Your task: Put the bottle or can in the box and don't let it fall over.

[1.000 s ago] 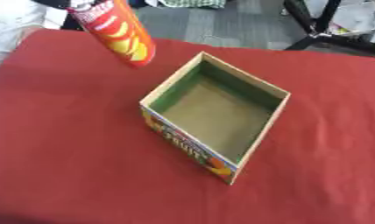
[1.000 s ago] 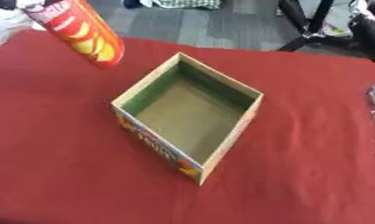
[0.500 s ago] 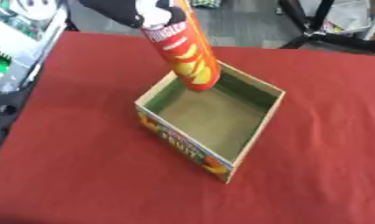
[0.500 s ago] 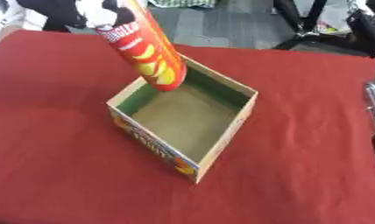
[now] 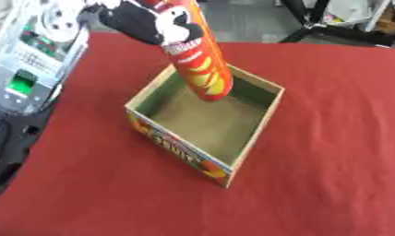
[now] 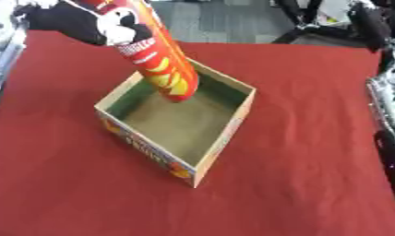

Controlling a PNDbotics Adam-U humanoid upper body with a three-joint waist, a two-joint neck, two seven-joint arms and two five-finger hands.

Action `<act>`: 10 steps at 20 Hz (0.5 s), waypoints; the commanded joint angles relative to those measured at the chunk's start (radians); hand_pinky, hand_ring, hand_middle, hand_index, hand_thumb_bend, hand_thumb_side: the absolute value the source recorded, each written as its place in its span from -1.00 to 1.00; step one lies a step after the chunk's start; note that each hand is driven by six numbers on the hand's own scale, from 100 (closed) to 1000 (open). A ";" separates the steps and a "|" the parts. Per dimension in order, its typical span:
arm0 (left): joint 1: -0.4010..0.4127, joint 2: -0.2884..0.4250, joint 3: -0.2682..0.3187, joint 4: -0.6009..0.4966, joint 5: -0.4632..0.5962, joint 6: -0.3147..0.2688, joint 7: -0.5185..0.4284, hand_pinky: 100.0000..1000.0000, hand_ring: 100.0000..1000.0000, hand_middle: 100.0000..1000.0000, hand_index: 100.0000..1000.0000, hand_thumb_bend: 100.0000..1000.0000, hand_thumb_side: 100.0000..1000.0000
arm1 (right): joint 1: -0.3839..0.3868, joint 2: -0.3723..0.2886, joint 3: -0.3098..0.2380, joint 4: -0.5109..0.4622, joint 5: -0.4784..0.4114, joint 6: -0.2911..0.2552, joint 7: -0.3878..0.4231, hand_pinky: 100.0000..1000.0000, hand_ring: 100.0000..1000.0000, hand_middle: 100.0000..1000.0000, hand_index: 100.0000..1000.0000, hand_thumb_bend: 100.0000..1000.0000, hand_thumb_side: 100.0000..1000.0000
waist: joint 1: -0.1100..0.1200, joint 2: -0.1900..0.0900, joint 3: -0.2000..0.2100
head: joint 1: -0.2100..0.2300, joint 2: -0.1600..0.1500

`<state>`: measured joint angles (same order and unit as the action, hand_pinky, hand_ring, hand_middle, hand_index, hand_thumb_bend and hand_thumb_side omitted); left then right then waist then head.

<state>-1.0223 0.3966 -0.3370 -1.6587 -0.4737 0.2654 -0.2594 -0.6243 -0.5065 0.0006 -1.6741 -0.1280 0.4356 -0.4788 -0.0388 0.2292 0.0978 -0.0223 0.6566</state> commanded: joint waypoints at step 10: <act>0.001 -0.021 -0.002 0.061 0.010 -0.055 0.009 0.66 0.58 0.44 0.40 1.00 -0.78 | -0.016 -0.022 -0.009 -0.021 -0.004 -0.002 -0.006 0.01 0.38 0.41 0.24 -1.00 0.06 | 0.012 -0.006 -0.006 | -0.008 -0.006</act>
<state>-1.0040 0.3674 -0.3480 -1.5909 -0.4730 0.2177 -0.2518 -0.6244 -0.5065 0.0005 -1.6761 -0.1281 0.4347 -0.4812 -0.0275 0.2381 0.0929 -0.0284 0.6568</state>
